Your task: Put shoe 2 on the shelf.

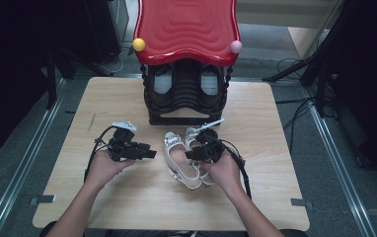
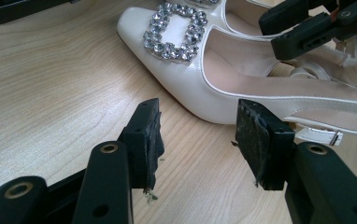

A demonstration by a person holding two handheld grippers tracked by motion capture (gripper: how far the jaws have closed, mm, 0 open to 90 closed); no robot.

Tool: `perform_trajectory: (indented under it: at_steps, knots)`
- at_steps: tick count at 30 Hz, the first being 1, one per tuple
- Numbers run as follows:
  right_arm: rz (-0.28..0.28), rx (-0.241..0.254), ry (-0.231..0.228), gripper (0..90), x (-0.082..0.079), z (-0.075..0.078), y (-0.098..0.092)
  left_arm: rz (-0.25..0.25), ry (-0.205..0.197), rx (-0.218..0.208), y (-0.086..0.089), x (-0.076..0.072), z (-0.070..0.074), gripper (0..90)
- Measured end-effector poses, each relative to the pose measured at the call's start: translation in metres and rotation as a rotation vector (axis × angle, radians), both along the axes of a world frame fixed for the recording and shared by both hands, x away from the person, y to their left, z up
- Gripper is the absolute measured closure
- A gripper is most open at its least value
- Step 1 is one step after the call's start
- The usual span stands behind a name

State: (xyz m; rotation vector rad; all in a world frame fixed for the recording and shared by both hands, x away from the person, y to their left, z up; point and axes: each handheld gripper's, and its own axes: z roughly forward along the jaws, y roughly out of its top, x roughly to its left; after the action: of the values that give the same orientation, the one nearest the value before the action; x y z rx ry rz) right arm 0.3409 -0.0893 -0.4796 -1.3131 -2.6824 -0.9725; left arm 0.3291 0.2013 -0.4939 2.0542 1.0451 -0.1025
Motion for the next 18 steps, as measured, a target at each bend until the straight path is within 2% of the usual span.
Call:
perform_trajectory:
  at_steps: [6, 9, 11, 18]
  knots:
    - [-0.001, -0.057, 0.053, 65.8, 0.002, 0.000, -0.001, -0.004, 0.002, -0.001, 0.000, 0.000, 0.000, 50.4]
    - [0.016, -0.081, 0.102, 67.8, 0.004, -0.003, 0.004, -0.004, 0.002, 0.000, 0.001, 0.001, 0.000, 50.3]
    - [0.028, -0.125, 0.093, 67.3, 0.005, -0.008, 0.008, -0.003, 0.000, 0.004, 0.000, 0.000, 0.000, 50.3]
    - [0.022, -0.131, 0.141, 70.2, 0.010, -0.008, 0.010, -0.006, 0.001, 0.009, 0.000, 0.001, -0.001, 50.0]
